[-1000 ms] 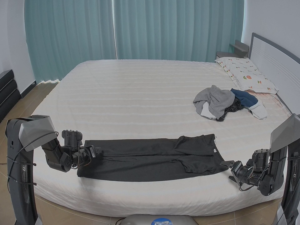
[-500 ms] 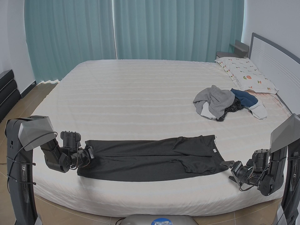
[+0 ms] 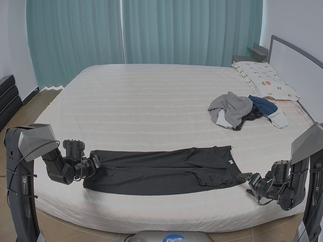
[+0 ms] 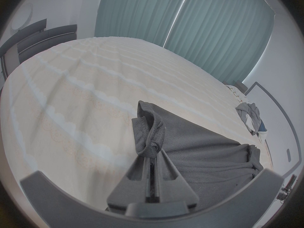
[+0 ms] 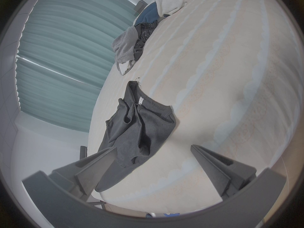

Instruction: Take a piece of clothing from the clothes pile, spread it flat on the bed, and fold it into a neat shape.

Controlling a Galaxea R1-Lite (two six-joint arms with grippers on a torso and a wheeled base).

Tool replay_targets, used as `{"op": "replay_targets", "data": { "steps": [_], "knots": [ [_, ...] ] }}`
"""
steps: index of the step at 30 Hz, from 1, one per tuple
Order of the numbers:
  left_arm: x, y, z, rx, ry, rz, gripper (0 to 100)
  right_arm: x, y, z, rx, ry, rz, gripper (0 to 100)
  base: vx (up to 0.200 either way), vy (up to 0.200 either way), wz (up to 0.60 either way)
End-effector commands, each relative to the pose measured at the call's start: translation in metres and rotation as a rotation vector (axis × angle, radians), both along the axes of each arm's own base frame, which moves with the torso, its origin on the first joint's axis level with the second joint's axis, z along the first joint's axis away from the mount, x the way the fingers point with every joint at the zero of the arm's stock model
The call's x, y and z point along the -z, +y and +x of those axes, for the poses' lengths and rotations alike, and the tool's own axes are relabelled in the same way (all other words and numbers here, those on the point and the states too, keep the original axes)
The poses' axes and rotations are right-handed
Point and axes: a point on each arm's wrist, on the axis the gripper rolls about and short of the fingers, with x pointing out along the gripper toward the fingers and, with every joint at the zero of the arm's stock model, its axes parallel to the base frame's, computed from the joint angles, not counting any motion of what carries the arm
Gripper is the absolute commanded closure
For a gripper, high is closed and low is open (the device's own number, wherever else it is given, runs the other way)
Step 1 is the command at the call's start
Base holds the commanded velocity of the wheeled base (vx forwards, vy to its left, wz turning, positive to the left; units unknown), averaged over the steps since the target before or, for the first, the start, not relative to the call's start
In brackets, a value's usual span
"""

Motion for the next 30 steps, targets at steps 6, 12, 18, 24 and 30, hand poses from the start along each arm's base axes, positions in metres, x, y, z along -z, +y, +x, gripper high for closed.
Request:
{"op": "replay_targets", "data": {
  "steps": [6,12,18,24,30],
  "knots": [
    [0.0,0.0,0.001,-0.002,-0.005,-0.004,100,-0.001,0.0,0.001,0.0,-0.015,0.001,0,-0.133,0.0,0.0],
    [-0.003,-0.003,0.005,-0.018,-0.02,-0.048,100,-0.001,0.0,0.001,0.0,-0.015,0.001,0,0.0,0.0,0.0],
    [-0.007,-0.008,0.007,-0.033,-0.03,-0.087,100,-0.001,0.0,0.001,-0.001,-0.014,0.0,0,0.0,0.0,0.0],
    [-0.021,-0.016,0.005,-0.031,-0.055,-0.115,100,-0.001,0.0,0.001,0.0,-0.014,0.001,0,0.0,-0.2,0.0],
    [-0.044,-0.034,0.001,-0.023,-0.091,-0.171,100,-0.001,0.0,0.001,-0.001,-0.017,0.002,0,0.0,-0.2,0.0]
  ]
}}
